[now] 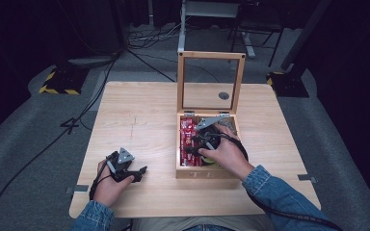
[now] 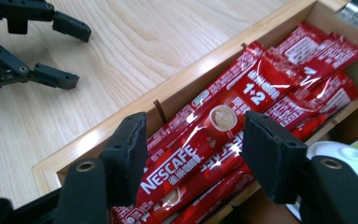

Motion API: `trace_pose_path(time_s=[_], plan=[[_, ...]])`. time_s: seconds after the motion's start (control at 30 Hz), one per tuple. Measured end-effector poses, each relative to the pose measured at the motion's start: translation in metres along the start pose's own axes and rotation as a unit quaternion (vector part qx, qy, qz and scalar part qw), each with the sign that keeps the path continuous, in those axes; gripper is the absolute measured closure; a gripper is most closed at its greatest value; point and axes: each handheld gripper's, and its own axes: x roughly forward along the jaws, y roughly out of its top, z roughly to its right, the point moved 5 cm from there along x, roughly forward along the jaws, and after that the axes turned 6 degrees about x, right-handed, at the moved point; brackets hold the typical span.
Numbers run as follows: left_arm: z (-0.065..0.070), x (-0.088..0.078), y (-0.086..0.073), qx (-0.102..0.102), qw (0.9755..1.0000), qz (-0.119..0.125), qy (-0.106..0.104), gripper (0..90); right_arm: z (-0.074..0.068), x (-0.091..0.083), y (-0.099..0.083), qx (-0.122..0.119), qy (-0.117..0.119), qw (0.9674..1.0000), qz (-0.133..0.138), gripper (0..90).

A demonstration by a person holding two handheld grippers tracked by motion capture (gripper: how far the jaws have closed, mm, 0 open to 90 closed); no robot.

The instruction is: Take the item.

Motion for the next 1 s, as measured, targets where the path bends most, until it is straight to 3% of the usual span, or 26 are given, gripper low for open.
trace_pose_path(time_s=[0.27, 0.77, 1.0], plan=[[0.0, 0.0, 0.0, 0.001, 1.0, 0.0, 0.0, 26.1, 0.0, 0.007, -0.001, 0.01, -0.011, 0.9995, -0.029, 41.4], [0.0, 0.0, 0.0, 0.0, 1.0, 0.0, 0.001, 26.2, -0.002, 0.016, -0.002, 0.013, -0.011, 0.9989, -0.043, 38.1], [0.0, 0.0, 0.0, 0.0, 1.0, 0.002, 0.001, 26.2, -0.005, 0.021, -0.002, -0.007, -0.032, 0.9978, -0.057, 36.7]])
